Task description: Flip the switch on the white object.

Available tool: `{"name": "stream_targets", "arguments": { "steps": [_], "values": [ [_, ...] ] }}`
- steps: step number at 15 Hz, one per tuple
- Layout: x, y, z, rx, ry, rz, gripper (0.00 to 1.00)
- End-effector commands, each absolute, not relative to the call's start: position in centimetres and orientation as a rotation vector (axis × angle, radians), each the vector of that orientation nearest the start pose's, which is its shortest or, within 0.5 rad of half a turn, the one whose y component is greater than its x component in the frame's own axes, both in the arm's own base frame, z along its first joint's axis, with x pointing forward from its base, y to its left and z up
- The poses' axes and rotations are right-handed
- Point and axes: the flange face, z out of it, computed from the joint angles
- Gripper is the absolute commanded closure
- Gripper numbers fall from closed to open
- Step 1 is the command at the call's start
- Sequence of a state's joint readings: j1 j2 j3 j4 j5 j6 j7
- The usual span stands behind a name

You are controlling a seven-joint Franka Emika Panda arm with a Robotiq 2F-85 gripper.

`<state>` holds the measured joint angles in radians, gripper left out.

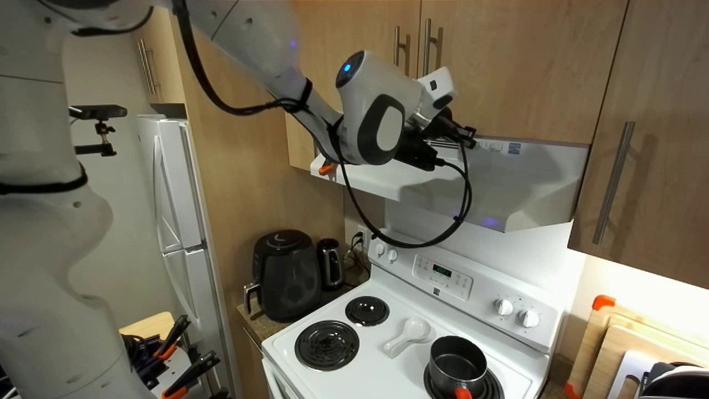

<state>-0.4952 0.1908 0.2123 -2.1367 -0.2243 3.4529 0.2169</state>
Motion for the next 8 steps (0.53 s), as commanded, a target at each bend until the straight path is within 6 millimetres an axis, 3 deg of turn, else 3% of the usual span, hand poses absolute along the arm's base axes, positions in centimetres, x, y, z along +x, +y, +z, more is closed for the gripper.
{"name": "stream_targets", "arguments": {
  "steps": [1,8],
  "values": [
    [61.6,-15.1,45.9,-2.621,0.298,-1.721,1.00],
    [61.6,-16.8,45.8,-2.577,0.152,-1.732,1.00]
  ]
}}
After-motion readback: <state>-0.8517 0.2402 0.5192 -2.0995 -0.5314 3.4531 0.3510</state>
